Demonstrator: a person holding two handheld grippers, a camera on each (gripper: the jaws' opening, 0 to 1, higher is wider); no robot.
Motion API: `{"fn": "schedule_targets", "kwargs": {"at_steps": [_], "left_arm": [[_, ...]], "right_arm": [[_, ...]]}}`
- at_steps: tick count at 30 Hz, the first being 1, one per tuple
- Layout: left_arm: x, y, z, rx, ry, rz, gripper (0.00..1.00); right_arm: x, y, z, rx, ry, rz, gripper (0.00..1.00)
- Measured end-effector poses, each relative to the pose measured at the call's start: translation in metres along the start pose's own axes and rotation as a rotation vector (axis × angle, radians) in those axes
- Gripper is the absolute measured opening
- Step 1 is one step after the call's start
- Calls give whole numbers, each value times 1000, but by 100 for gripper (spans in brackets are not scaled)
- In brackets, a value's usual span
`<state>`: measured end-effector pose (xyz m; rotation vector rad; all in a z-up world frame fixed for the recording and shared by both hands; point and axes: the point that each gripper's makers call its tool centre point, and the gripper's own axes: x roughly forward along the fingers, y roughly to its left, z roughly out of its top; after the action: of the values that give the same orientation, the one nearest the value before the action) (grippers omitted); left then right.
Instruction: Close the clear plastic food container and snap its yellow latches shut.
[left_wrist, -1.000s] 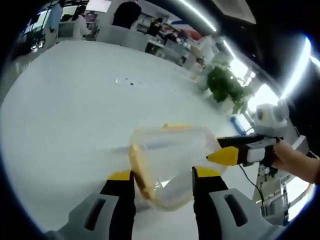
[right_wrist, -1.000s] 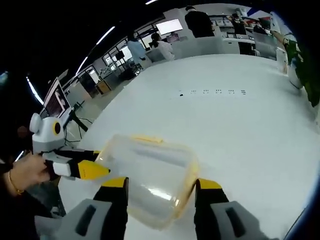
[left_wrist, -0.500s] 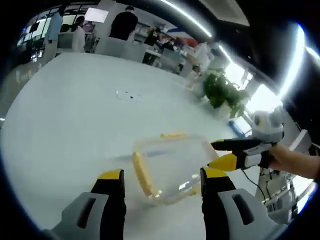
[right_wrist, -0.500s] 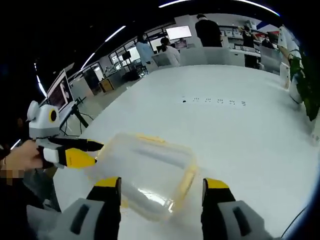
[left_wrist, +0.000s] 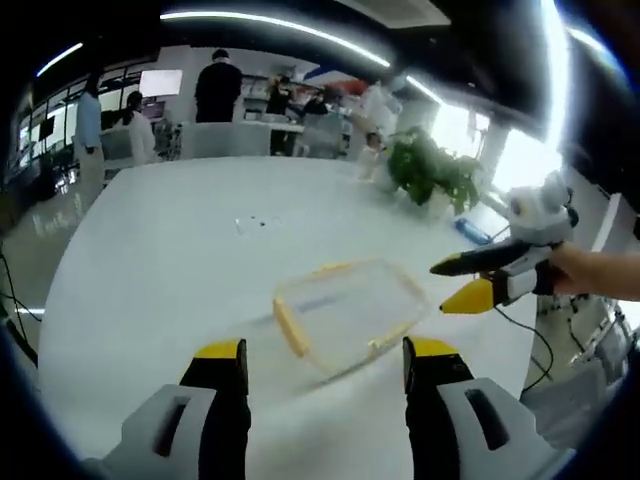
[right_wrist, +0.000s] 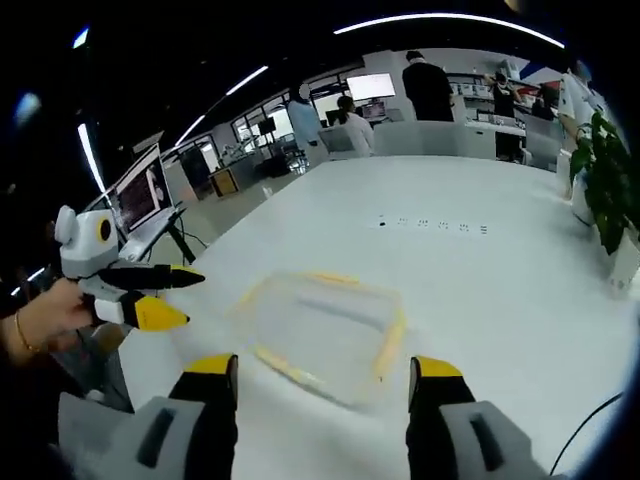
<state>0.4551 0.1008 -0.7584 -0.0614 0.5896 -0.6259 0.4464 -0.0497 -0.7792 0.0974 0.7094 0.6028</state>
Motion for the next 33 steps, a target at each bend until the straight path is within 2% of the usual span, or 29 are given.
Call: {"fn": "schedule_targets", "kwargs": {"at_steps": [3,15,19,25,33], "left_arm": [[-12,-1,0,78,-29,40,60],[-43,-35,-18,110,-71,19,64],[-61,-46,-25,110,-121,4,65],[-83,-45,-34,77,-151,26,66],[-97,-50,-35,62,-174,29,66]], "right_arm": [[-10,6,-4,-3,-19,-3,69],[-46,24,-27,-75,-67,-45,72],[-62,31,-32,-61,-105,-43,74],[-81,37,-44,-73,-131,-60,76],[-100,42,-58,-27,-151,-79,76]]}}
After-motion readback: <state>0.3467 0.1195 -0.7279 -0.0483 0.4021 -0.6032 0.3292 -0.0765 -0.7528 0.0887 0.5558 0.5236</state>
